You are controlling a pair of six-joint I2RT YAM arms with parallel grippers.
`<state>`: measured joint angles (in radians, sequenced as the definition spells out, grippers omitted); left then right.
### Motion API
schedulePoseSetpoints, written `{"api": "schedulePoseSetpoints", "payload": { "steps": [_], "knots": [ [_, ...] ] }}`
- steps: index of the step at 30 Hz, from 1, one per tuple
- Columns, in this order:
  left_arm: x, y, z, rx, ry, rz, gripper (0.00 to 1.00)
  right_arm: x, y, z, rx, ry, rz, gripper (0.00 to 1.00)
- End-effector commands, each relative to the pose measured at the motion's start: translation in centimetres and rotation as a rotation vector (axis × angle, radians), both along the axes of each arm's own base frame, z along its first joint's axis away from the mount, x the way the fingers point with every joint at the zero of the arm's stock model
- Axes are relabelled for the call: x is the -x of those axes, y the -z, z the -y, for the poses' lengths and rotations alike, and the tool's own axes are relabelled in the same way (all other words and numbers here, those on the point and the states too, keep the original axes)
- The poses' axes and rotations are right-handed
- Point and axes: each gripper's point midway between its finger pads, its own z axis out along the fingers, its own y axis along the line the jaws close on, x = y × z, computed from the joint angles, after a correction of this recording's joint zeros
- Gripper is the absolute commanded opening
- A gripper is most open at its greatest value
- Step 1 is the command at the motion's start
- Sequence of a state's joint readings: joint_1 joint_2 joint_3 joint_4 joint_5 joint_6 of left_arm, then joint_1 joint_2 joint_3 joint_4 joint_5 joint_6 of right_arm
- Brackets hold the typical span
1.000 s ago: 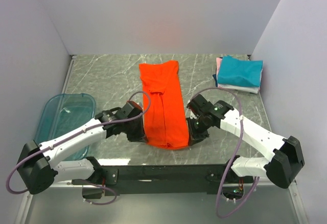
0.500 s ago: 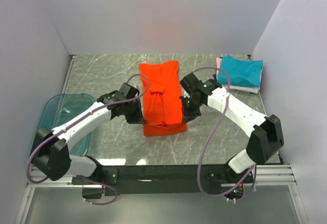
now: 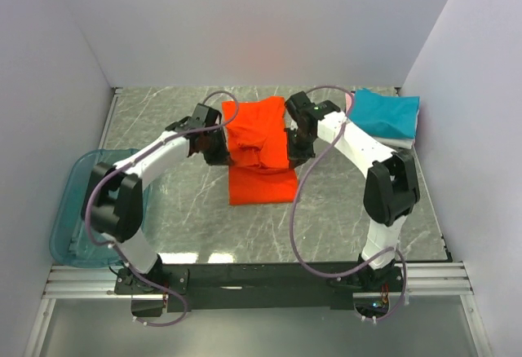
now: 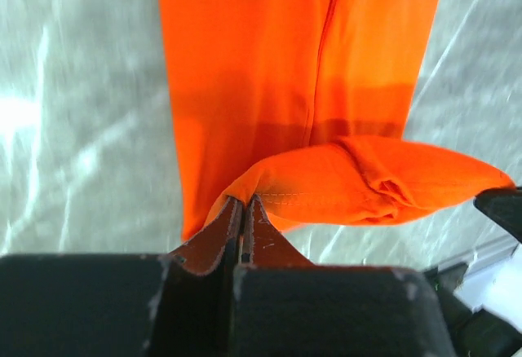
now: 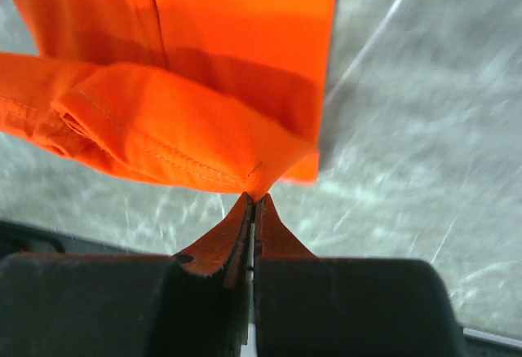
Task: Fold and stack the t-shirts
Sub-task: Fold the tshirt
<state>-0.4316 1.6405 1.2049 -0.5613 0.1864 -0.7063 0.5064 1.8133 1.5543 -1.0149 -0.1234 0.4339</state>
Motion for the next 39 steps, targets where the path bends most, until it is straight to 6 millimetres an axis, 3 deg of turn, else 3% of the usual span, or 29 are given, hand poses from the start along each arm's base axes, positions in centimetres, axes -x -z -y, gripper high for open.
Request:
{"api": "schedulePoseSetpoints", "payload": {
  "steps": [1, 6, 8, 15, 21, 30, 31, 32, 33, 34, 37, 39],
  "knots": [
    [-4.2, -2.2, 0.8, 0.027, 0.028, 0.115, 0.0, -3.9, -1.5, 0.4, 0.001, 0.009, 0.096, 0.0],
    [-7.1, -0.9, 0.2, 0.016, 0.003, 0.103, 0.0, -7.7, -0.9, 0.2, 0.003, 0.014, 0.117, 0.0],
    [-7.9, -0.4, 0.4, 0.03, 0.005, 0.094, 0.0, -8.7, 0.3, 0.2, 0.018, 0.017, 0.102, 0.0],
    [-10.5, 1.4, -0.2, 0.053, -0.031, 0.064, 0.0, -12.7, 1.1, -0.8, -0.009, 0.035, 0.132, 0.0],
    [-11.8, 2.0, -0.3, 0.08, -0.061, 0.061, 0.0, -14.3, 2.1, -1.1, -0.008, 0.044, 0.12, 0.0],
    [-12.7, 3.0, -0.7, 0.101, -0.073, 0.068, 0.0, -14.6, 3.3, -0.8, -0.003, 0.054, 0.103, 0.0],
    [-13.0, 2.9, -1.0, 0.096, -0.083, 0.074, 0.04, -14.7, 3.4, -0.8, -0.009, 0.053, 0.101, 0.02],
    [-13.0, 3.0, -1.2, 0.09, -0.094, 0.068, 0.11, -14.8, 3.3, -1.2, -0.03, 0.046, 0.097, 0.23],
    [-13.2, 2.6, -1.6, 0.092, -0.109, 0.073, 0.22, -15.1, 3.1, -1.3, -0.038, 0.045, 0.1, 0.31],
    [-13.4, 2.5, -2.0, 0.081, -0.125, 0.082, 0.42, -15.3, 2.8, -1.3, -0.043, 0.047, 0.104, 0.41],
    [-13.5, 0.1, -2.9, 0.064, -0.151, 0.15, 0.66, -15.8, 0.7, -1.4, -0.058, 0.044, 0.151, 0.48],
    [-13.4, -0.9, -3.2, 0.053, -0.158, 0.181, 0.71, -15.6, -0.1, -1.1, -0.055, 0.042, 0.171, 0.49]
  ]
}}
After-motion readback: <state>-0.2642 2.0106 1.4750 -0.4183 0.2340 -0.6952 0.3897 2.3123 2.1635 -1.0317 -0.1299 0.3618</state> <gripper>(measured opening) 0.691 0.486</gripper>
